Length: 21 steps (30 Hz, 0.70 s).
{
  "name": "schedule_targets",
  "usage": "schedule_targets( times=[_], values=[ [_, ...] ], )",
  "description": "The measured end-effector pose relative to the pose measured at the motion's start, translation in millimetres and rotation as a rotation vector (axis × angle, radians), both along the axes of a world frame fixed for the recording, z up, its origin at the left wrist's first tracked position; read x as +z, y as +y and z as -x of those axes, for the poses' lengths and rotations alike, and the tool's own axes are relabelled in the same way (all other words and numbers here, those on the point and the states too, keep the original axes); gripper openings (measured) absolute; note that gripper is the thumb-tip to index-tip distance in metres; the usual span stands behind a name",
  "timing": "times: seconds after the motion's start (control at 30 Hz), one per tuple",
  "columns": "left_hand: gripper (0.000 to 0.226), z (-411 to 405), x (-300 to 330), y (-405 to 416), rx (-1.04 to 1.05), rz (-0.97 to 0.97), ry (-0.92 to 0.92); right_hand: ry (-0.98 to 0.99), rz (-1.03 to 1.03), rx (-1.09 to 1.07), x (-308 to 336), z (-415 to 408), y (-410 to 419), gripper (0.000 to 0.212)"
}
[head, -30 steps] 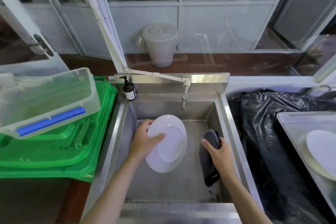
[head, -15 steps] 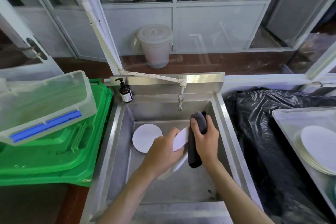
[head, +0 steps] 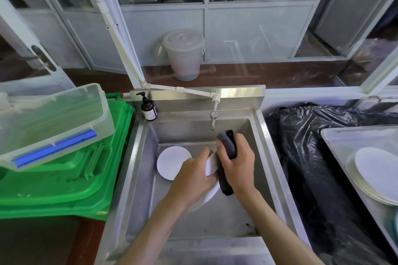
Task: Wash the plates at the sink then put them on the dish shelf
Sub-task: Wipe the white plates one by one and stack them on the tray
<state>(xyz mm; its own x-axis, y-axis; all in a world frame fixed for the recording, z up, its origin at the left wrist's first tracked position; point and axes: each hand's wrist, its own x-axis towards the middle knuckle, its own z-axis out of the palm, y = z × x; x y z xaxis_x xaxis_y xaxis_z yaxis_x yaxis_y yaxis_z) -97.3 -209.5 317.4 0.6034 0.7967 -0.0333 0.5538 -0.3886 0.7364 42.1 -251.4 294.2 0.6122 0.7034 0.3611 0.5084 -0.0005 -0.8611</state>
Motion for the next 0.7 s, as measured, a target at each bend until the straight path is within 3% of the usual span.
schedule_targets(
  times=[0.1, 0.2, 0.27, 0.3, 0.47, 0.6, 0.7],
  values=[
    [0.028, 3, 1, -1, 0.024, 0.043, -0.039, -0.017, -0.034, 0.015, 1, 0, 0, 0.031],
    [0.026, 7, 7, -5, 0.083, 0.014, -0.105, 0.429, -0.024, -0.093, -9, -12, 6, 0.012],
    [0.026, 10, 9, -6, 0.115, 0.001, -0.149, 0.703, 0.032, -0.071, -12, -23, 8, 0.020],
    [0.028, 11, 8, -5, 0.124, 0.004, -0.150, 0.733, 0.063, -0.042, -11, -27, 9, 0.021],
    [0.031, 8, 3, 2, 0.058, 0.118, -0.069, 0.505, 0.039, 0.041, 5, -25, 6, 0.003],
    [0.028, 1, 3, 6, -0.024, 0.153, -0.027, 0.137, -0.038, 0.193, 12, -16, 3, 0.020],
    [0.031, 1, 4, 3, -0.069, 0.122, -0.049, 0.292, -0.049, 0.107, 2, -19, 2, 0.007]
  ],
)
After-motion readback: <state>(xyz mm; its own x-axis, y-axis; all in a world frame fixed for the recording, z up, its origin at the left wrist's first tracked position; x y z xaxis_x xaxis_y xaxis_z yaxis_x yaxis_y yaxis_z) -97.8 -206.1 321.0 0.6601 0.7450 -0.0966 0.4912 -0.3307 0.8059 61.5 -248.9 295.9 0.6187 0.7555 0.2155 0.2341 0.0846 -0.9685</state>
